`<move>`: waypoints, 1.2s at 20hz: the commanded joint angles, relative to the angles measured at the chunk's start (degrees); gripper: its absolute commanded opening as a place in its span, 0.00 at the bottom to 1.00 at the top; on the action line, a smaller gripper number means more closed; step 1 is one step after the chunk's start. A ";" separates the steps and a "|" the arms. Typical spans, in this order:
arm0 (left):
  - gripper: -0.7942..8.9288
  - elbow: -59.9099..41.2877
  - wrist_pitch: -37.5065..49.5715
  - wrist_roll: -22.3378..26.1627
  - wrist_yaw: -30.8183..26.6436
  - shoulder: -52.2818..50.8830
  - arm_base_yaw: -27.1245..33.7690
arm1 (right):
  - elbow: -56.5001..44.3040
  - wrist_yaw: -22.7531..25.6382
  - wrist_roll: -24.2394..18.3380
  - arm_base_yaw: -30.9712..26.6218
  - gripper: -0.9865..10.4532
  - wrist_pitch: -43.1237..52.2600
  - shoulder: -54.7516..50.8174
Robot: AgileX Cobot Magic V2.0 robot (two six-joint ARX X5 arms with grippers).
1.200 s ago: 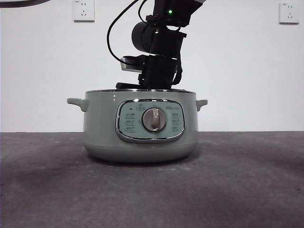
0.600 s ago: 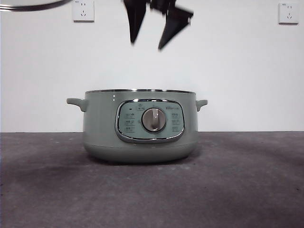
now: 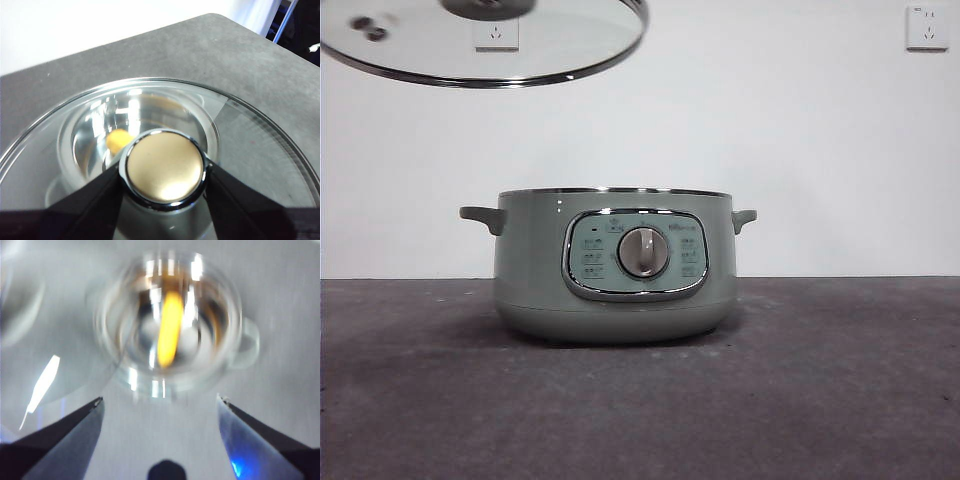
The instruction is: Pick up the corn,open the lid,put the corn in the pot,close the lid
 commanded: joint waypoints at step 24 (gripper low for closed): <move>0.07 18.32 14.08 2.73 -4.81 36.61 -4.24 | -39.60 4.46 10.08 0.17 0.42 -1.51 -49.57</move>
